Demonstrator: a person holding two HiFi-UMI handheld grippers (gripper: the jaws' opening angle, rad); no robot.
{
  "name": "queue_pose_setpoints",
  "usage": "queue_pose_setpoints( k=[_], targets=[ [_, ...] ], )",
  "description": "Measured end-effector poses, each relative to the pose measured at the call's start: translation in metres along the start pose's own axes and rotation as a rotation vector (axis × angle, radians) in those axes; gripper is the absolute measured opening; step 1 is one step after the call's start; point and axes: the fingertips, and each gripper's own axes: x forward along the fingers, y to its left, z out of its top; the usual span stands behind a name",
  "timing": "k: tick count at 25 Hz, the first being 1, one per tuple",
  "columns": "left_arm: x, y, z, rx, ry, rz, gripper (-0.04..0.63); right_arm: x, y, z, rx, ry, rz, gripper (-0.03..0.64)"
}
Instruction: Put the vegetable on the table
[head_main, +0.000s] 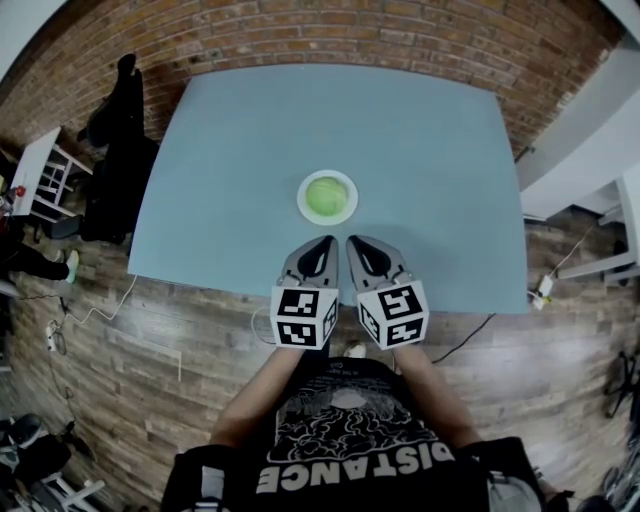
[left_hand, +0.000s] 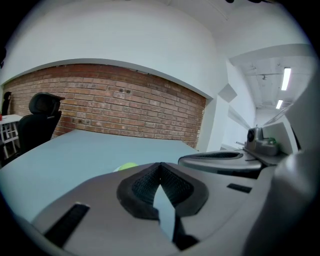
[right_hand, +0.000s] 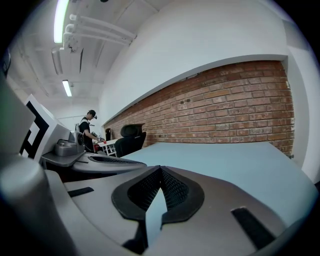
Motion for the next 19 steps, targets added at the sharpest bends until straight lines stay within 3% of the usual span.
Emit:
queue_pose_setpoints(
  k=[19],
  targets=[
    [-0.0010,0.0000,0.0011,-0.009,0.000,-0.004,0.002,-0.0011,0.0016,0.0065,-0.012,-0.015,0.004,0.009]
  ],
)
